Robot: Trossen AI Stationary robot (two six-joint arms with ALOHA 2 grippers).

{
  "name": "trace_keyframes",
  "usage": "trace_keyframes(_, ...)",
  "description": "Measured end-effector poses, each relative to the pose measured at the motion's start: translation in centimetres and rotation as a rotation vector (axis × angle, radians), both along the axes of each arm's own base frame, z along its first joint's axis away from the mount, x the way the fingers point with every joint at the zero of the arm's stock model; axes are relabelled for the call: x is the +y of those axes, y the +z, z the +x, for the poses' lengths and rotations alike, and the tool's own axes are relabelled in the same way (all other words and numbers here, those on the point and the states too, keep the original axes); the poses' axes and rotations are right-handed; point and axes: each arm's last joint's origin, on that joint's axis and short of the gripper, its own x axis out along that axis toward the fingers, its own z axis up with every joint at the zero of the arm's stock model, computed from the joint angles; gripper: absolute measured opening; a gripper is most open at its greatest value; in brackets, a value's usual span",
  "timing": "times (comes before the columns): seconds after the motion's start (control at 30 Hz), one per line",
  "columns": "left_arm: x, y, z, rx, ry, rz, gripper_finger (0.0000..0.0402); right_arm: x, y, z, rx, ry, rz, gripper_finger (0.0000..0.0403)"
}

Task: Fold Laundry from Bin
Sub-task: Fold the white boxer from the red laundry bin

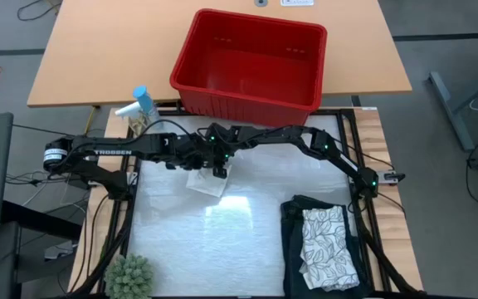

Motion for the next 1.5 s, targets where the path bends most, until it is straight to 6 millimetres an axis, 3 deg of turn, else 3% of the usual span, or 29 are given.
trace_keyframes(0.43,-1.2,0.0,0.2,0.000,-0.023,-0.022,0.0000,-0.3,0.0,0.0,-0.011,-0.004,-0.005,0.0015)
trace_keyframes(1.03,-1.0,-0.2,-0.1,0.041,0.048,0.049,0.0000,-2.2,4.3,0.4,-0.035,0.014,-0.040,0.0015)
trace_keyframes(1.37,-0.9,-0.1,0.0,0.024,0.067,0.060,0.0000,-7.7,7.6,-2.0,0.031,-0.108,-0.070,0.0015)
trace_keyframes(1.5,-0.7,-0.9,1.0,0.015,0.065,0.061,0.0000,-8.1,8.2,-2.7,0.072,-0.122,-0.048,0.0015)
